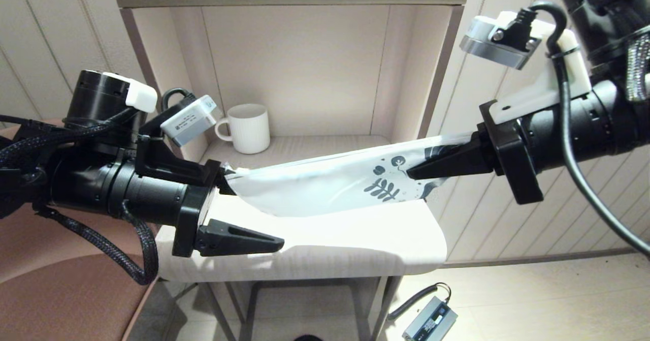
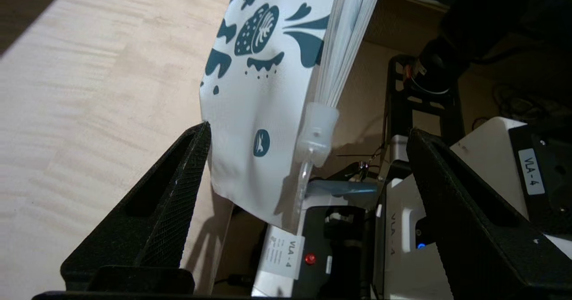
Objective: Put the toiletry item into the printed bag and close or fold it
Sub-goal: Hand it to the other hand
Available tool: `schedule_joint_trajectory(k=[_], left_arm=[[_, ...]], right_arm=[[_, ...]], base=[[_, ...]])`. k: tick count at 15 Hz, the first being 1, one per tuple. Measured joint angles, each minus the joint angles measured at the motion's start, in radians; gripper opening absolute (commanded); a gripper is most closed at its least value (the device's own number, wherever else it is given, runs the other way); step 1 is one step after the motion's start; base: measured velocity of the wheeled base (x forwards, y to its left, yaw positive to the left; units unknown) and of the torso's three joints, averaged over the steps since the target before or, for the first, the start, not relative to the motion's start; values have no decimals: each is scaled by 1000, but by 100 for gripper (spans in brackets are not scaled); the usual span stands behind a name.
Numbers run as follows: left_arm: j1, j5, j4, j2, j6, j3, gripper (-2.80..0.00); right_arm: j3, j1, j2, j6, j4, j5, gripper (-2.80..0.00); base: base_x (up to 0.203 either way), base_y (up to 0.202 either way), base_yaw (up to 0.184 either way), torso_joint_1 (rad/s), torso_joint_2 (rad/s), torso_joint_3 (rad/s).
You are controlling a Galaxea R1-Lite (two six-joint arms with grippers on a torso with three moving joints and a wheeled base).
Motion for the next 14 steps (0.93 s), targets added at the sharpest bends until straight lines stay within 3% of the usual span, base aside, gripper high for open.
schedule_joint_trajectory(k=[7,8,14], left_arm=[[-1,-18,-47,26,-14,-3,0],[-1,-18,-48,30,-14,-3,-280],[-1,-19,-62,32,-14,4,-280]], right_arm=[[8,0,1,0,0,0,-280],[8,0,1,0,0,-1,-280],[11,1,3,-1,0,-2,-280]], base=[[0,0,0,0,0,0],[0,0,0,0,0,0],[0,0,0,0,0,0]])
